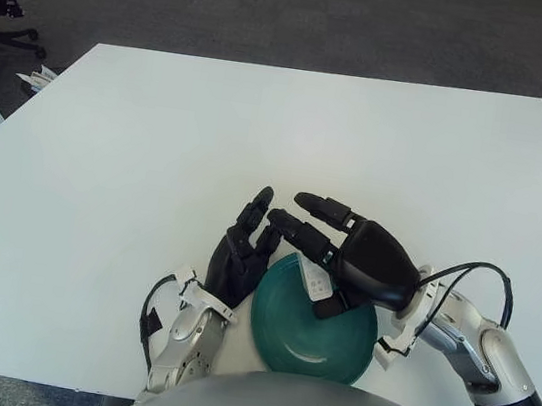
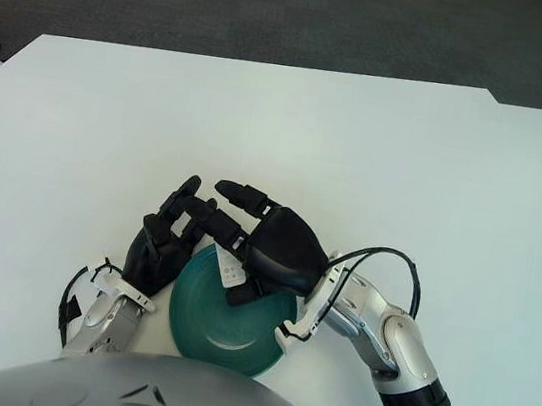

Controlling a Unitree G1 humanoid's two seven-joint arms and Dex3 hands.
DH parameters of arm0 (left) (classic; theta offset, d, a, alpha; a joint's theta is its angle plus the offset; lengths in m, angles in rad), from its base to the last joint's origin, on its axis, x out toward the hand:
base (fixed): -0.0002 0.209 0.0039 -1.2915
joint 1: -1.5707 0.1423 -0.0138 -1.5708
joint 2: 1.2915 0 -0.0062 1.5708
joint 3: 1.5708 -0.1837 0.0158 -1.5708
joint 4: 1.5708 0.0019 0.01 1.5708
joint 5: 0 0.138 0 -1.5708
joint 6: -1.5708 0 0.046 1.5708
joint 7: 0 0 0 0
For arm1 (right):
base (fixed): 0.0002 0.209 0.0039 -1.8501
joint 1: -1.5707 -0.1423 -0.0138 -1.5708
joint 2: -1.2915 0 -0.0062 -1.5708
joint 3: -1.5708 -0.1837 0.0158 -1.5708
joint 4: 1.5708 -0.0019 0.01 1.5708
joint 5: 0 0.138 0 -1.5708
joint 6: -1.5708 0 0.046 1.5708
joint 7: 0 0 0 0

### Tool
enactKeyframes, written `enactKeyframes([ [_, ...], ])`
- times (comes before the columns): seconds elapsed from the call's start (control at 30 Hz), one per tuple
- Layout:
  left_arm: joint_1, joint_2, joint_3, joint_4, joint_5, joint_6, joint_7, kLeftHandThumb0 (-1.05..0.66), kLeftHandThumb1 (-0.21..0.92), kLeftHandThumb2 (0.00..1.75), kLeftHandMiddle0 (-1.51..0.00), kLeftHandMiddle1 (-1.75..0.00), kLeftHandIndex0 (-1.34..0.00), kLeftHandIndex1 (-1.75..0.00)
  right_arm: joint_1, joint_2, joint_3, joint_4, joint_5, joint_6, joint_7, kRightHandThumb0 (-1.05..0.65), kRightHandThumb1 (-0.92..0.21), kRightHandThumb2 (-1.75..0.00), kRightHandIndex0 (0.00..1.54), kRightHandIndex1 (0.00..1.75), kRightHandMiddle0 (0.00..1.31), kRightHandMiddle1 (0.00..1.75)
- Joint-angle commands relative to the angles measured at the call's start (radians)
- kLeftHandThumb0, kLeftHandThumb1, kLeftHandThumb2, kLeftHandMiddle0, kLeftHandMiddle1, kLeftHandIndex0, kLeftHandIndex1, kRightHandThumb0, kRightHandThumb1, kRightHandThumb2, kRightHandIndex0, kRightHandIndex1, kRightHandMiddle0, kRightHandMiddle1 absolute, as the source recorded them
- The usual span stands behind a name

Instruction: Put the charger into the plate.

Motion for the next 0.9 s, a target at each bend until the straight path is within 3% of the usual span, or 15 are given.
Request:
enactKeyframes([
  [0.0,0.017,-0.023,0.01,0.018,0.037,0.021,0.031,-1.05,0.92,1.12,0.0,0.0,0.0,-0.14,-0.017,-0.049,-0.041,-0.01,0.08,-0.036,-0.002,-1.05,-0.92,-1.0,0.0,0.0,0.0,0.0],
  [0.37,0.002,-0.022,0.022,0.029,0.089,-0.019,0.022,-1.05,0.92,1.08,0.0,0.0,0.0,-0.08,-0.048,-0.131,-0.068,-0.044,0.192,-0.05,0.122,-1.05,-0.92,-1.0,0.0,0.0,0.0,0.0],
  [0.87,-0.019,-0.023,0.049,0.018,0.025,0.051,-0.004,-1.05,0.92,1.03,0.0,0.0,0.0,-0.01,-0.091,-0.139,-0.104,-0.022,0.224,-0.136,0.109,-1.05,-0.92,-0.95,0.0,0.0,0.0,0.0],
])
